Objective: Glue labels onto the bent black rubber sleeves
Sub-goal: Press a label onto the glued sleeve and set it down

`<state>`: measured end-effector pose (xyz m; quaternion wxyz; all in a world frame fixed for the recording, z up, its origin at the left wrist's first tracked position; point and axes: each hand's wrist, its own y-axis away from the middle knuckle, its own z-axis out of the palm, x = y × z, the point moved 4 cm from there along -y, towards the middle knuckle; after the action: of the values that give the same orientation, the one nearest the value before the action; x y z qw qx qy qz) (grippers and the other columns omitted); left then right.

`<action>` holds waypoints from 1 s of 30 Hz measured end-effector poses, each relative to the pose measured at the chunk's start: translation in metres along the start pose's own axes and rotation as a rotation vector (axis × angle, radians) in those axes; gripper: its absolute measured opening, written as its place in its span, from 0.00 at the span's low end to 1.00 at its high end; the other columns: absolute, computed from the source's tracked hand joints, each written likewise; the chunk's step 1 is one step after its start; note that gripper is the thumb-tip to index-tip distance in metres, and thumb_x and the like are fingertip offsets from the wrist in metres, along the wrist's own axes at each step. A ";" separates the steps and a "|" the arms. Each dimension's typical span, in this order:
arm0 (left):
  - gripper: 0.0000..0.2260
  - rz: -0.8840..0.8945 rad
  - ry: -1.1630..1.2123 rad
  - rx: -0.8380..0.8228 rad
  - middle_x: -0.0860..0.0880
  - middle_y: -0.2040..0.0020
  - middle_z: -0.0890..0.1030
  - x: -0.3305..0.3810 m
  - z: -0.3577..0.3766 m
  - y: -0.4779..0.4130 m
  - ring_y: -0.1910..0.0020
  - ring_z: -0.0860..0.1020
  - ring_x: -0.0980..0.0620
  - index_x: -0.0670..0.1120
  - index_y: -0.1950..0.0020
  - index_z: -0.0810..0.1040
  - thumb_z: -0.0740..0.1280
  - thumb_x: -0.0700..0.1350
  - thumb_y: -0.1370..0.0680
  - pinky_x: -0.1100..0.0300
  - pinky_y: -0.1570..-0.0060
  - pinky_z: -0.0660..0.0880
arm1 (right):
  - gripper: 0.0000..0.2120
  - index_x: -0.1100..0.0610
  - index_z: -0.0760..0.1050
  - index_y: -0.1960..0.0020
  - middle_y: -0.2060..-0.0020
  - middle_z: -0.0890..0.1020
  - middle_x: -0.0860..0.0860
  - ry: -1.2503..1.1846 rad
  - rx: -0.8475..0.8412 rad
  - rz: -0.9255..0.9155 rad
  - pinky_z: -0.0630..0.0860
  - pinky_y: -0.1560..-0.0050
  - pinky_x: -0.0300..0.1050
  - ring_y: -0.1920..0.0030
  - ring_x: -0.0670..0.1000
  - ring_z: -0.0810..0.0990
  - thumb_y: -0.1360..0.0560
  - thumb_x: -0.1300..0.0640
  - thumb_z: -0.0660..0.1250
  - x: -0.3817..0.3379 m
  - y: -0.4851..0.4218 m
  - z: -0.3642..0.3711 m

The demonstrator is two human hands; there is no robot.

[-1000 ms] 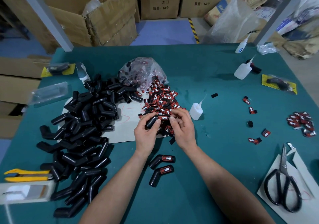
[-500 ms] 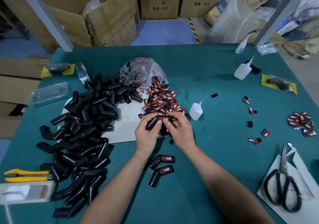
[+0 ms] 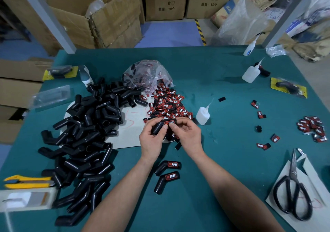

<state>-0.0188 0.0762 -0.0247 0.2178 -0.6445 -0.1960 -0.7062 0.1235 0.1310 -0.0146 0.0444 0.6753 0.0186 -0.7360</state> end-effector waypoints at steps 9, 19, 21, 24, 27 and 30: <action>0.13 -0.048 0.040 0.021 0.47 0.44 0.86 0.001 0.000 -0.001 0.44 0.84 0.50 0.56 0.47 0.85 0.76 0.39 0.24 0.59 0.42 0.79 | 0.11 0.57 0.82 0.57 0.50 0.83 0.50 -0.070 -0.056 -0.013 0.81 0.45 0.51 0.51 0.49 0.82 0.27 0.72 0.73 0.005 -0.002 0.003; 0.14 -0.094 0.036 0.016 0.48 0.45 0.86 0.003 0.000 -0.001 0.44 0.84 0.47 0.59 0.47 0.86 0.76 0.41 0.24 0.48 0.40 0.81 | 0.12 0.49 0.85 0.56 0.46 0.84 0.51 -0.064 -0.185 -0.073 0.81 0.45 0.48 0.47 0.53 0.82 0.23 0.65 0.71 0.000 -0.002 0.003; 0.14 -0.081 0.025 0.008 0.48 0.45 0.86 0.003 -0.001 -0.001 0.44 0.84 0.48 0.59 0.47 0.86 0.75 0.39 0.24 0.51 0.40 0.81 | 0.08 0.50 0.84 0.56 0.46 0.84 0.52 -0.046 -0.181 -0.074 0.81 0.44 0.51 0.47 0.53 0.82 0.24 0.62 0.71 0.000 -0.003 0.003; 0.14 -0.060 0.012 0.002 0.47 0.44 0.86 0.005 -0.001 0.000 0.43 0.84 0.49 0.55 0.45 0.85 0.75 0.36 0.23 0.57 0.40 0.80 | 0.04 0.51 0.84 0.56 0.46 0.84 0.53 -0.048 -0.177 -0.081 0.81 0.43 0.54 0.46 0.55 0.82 0.24 0.58 0.72 0.000 -0.002 0.003; 0.12 -0.054 0.010 -0.013 0.46 0.44 0.86 0.006 0.000 0.001 0.44 0.84 0.50 0.49 0.44 0.84 0.74 0.34 0.23 0.58 0.41 0.80 | 0.06 0.54 0.85 0.52 0.45 0.84 0.53 -0.038 -0.212 -0.104 0.81 0.43 0.49 0.44 0.54 0.83 0.23 0.63 0.71 -0.001 -0.001 0.004; 0.12 -0.051 0.004 -0.019 0.44 0.44 0.85 0.007 0.002 0.001 0.44 0.83 0.51 0.47 0.44 0.84 0.74 0.33 0.23 0.59 0.40 0.79 | 0.11 0.53 0.85 0.54 0.45 0.84 0.52 -0.028 -0.206 -0.110 0.80 0.42 0.48 0.44 0.53 0.83 0.23 0.68 0.69 -0.001 -0.001 0.004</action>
<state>-0.0165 0.0759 -0.0180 0.1939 -0.6399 -0.2054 -0.7147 0.1195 0.1316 -0.0137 0.0735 0.6548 0.1306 -0.7408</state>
